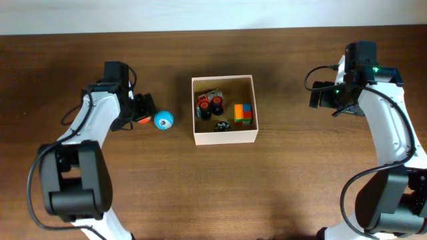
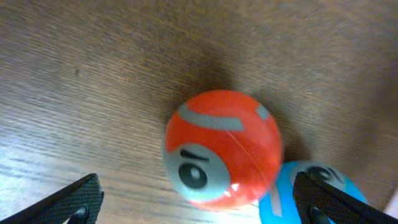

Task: Pack container
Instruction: 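Lower the left gripper and close it on the red ball, then carry the red ball right into the box and release it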

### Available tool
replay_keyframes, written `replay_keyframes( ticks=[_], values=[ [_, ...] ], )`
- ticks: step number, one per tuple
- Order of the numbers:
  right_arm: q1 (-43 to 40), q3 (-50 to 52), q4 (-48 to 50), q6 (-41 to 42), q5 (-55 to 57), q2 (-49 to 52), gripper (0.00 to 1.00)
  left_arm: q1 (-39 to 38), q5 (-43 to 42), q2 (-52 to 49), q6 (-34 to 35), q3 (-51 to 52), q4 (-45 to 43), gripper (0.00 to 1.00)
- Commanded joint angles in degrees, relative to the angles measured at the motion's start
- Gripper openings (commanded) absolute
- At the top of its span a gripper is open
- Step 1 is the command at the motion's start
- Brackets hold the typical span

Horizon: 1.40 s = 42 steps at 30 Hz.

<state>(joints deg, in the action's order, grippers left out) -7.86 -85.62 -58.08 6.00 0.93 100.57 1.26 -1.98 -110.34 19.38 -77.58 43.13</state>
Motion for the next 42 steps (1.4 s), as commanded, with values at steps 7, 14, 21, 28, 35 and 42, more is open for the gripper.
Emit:
replay_keyframes(
  ticks=[7,14,21,28,35,42],
  values=[
    [-0.13,0.13,0.04,0.22,-0.31,0.11,0.99,-0.02,-0.63,-2.93,0.28,-1.55,-3.98,0.99],
    [-0.13,0.13,0.04,0.22,-0.31,0.11,0.99,0.04,-0.61,-2.93,0.26,-1.55,-4.17,1.00],
    [-0.13,0.13,0.04,0.22,-0.31,0.11,0.99,0.04,-0.61,-2.93,0.26,-1.55,-4.11,0.59],
    [-0.13,0.13,0.04,0.22,-0.31,0.11,0.99,0.04,-0.61,-2.93,0.22,-1.62,-4.13,0.50],
    [-0.13,0.13,0.04,0.22,-0.31,0.11,0.99,0.02,-0.66,-2.78,-3.23,-9.64,-1.03,0.52],
    [-0.13,0.13,0.07,0.24,-0.31,0.11,0.99,-3.26,-1.57,-2.78,-6.27,-26.53,7.76,0.52]
  ],
)
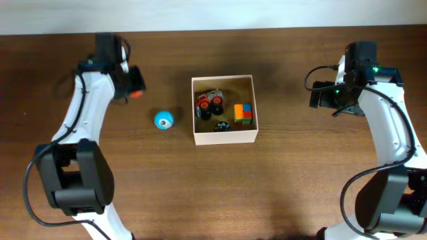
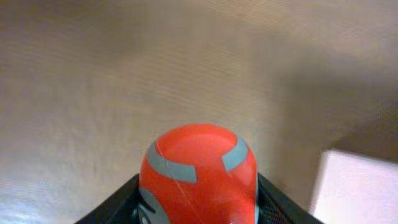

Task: Pack container
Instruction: 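Carry the red ball right into the box and release it, then move the left gripper back over the blue ball and lower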

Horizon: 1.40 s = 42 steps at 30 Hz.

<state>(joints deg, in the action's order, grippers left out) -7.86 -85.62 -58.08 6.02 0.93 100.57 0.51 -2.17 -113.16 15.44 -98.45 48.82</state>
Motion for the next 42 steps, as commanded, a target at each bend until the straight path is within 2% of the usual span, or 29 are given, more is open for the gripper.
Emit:
replay_keyframes(
  ticks=[1,7,13,17,18,19,20,23,28,33,36,42],
  values=[
    [-0.13,0.13,0.07,0.20,-0.31,0.11,0.99,-3.93,-2.38,0.04,-2.43,-7.52,3.37,0.52],
    [-0.13,0.13,0.04,0.20,-0.31,0.11,0.99,-13.94,-12.07,0.02,-4.00,-9.70,4.22,0.52],
    [-0.13,0.13,0.04,0.20,-0.31,0.11,0.99,-23.71,-11.08,-0.22,-5.49,-9.70,3.93,0.52],
    [-0.13,0.13,0.04,0.20,-0.31,0.11,0.99,-28.09,-5.57,-0.59,-6.16,-9.27,4.02,0.52],
    [-0.13,0.13,0.07,0.22,-0.31,0.11,0.99,-28.81,-3.93,-0.66,-6.16,-9.20,4.02,0.56],
    [-0.13,0.13,0.04,0.20,-0.31,0.11,0.99,-29.29,-2.58,-0.74,-6.16,-9.20,4.04,0.75],
    [-0.13,0.13,0.04,0.20,-0.31,0.11,0.99,-29.57,-1.42,-0.76,-6.16,-9.20,4.04,0.84],
    [-0.13,0.13,0.04,0.20,-0.31,0.11,0.99,-29.59,0.92,-0.79,-6.16,-9.20,4.00,1.00],
    [-0.13,0.13,0.04,0.20,-0.31,0.11,0.99,-28.30,2.16,-0.79,-6.16,-9.20,3.93,0.99],
    [-0.13,0.13,0.04,0.20,-0.31,0.11,0.99,-25.62,17.14,-0.59,-5.42,-9.22,6.88,0.99],
    [-0.13,0.13,0.07,0.20,-0.31,0.11,0.99,-23.08,21.09,-0.31,-1.29,-9.22,11.37,0.99],
    [-0.13,0.13,0.04,0.20,-0.31,0.11,0.98,-18.08,20.98,-0.28,8.63,-9.22,24.20,0.99]
  ],
)
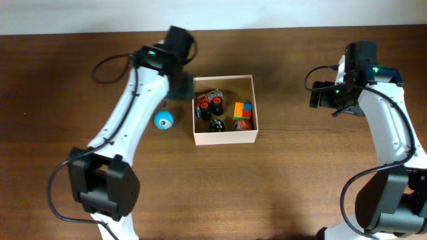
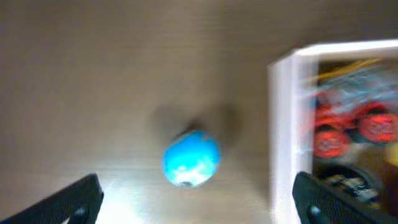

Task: Pack container
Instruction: 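Move the left gripper back over the blue ball and lower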

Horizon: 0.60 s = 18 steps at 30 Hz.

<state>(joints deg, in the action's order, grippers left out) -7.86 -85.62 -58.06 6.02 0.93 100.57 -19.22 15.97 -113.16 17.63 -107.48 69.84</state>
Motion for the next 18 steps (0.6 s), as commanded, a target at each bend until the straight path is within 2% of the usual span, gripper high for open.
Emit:
replay_keyframes(
  ticks=[1,7,11,18],
  values=[
    [-0.13,0.13,0.02,0.20,-0.31,0.11,0.99,2.47,2.23,-0.28,7.26,-0.20,6.05,0.99],
    [-0.13,0.13,0.02,0.20,-0.31,0.11,0.99,4.39,-11.76,-0.28,7.23,-0.11,12.98,0.99],
    [-0.13,0.13,0.02,0.20,-0.31,0.11,0.99,4.33,-12.11,-0.31,7.19,1.64,11.82,0.99],
    [-0.13,0.13,0.02,0.20,-0.31,0.11,0.99,5.49,-12.11,-0.39,6.05,11.45,1.38,0.99]
  ],
)
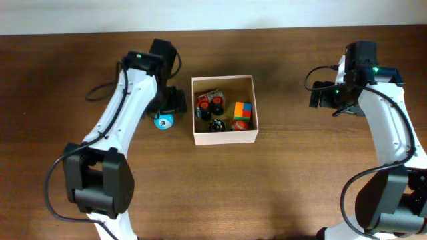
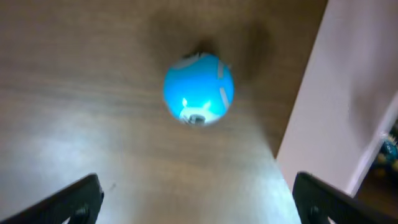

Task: Pack container
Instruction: 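Move the left gripper back over the blue ball and lower, then close the left gripper on the blue ball and lift it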

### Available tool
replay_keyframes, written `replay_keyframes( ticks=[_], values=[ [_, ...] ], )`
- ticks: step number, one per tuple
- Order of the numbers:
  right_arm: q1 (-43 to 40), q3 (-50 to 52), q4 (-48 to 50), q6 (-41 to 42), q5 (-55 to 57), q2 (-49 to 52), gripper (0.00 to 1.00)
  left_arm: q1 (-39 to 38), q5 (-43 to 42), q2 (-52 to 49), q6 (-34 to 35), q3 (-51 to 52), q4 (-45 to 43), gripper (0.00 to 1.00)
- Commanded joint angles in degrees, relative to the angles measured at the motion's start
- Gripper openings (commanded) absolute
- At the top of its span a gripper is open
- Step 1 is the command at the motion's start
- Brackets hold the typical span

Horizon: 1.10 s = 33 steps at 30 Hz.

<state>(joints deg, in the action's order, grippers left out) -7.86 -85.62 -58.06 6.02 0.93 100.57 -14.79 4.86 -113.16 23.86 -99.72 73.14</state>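
Observation:
A white open box [image 1: 224,138] stands mid-table holding a toy truck [image 1: 211,103], a coloured block [image 1: 243,111], a dark small toy [image 1: 217,125] and an orange ball [image 1: 239,124]. A blue ball [image 1: 163,120] [image 2: 198,89] lies on the wood just left of the box. My left gripper [image 1: 170,105] [image 2: 198,205] hangs open above that ball, nothing between its fingers; the box wall [image 2: 336,93] shows at the right of the left wrist view. My right gripper [image 1: 321,97] is far right, away from the box; its jaws are not readable.
The brown wooden table [image 1: 280,187] carries nothing else that shows. A pale wall strip runs along the far edge [image 1: 213,13]. Cables loop off both arms near the wrists.
My left gripper has shifted from the box's upper left corner down to just above the blue ball, which now sits higher and larger in the wrist view. The right arm has not moved.
My left gripper stood open round the orange ball beside the blue one. Then it held the orange ball up at the far left. Later the orange ball lay in the box and the gripper was open by the box; now it hovers over the blue ball.

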Motion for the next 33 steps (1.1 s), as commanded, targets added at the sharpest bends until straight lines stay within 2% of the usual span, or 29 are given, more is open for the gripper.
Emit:
replay_keyframes(
  ticks=[1,11,16,25,29,33],
  values=[
    [-0.13,0.13,0.02,0.20,-0.31,0.11,0.99,1.60,-1.01,-0.39,-0.63,4.87,-3.15,0.99],
    [-0.13,0.13,0.02,0.20,-0.31,0.11,0.99,7.96,-1.97,-0.42,-7.48,9.42,-9.53,0.99],
    [-0.13,0.13,0.02,0.20,-0.31,0.11,0.99,7.48,-2.64,-0.42,-10.10,11.89,-13.94,0.99],
    [-0.13,0.13,0.02,0.20,-0.31,0.11,0.99,6.91,-4.09,-0.57,-12.52,13.86,-16.65,0.99],
    [-0.13,0.13,0.04,0.20,-0.31,0.11,0.99,6.91,-6.93,-0.94,-17.49,15.21,-19.10,0.99],
    [-0.13,0.13,0.02,0.20,-0.31,0.11,0.99,6.91,-7.06,-2.25,-18.78,15.32,-20.04,0.99]
  ],
)
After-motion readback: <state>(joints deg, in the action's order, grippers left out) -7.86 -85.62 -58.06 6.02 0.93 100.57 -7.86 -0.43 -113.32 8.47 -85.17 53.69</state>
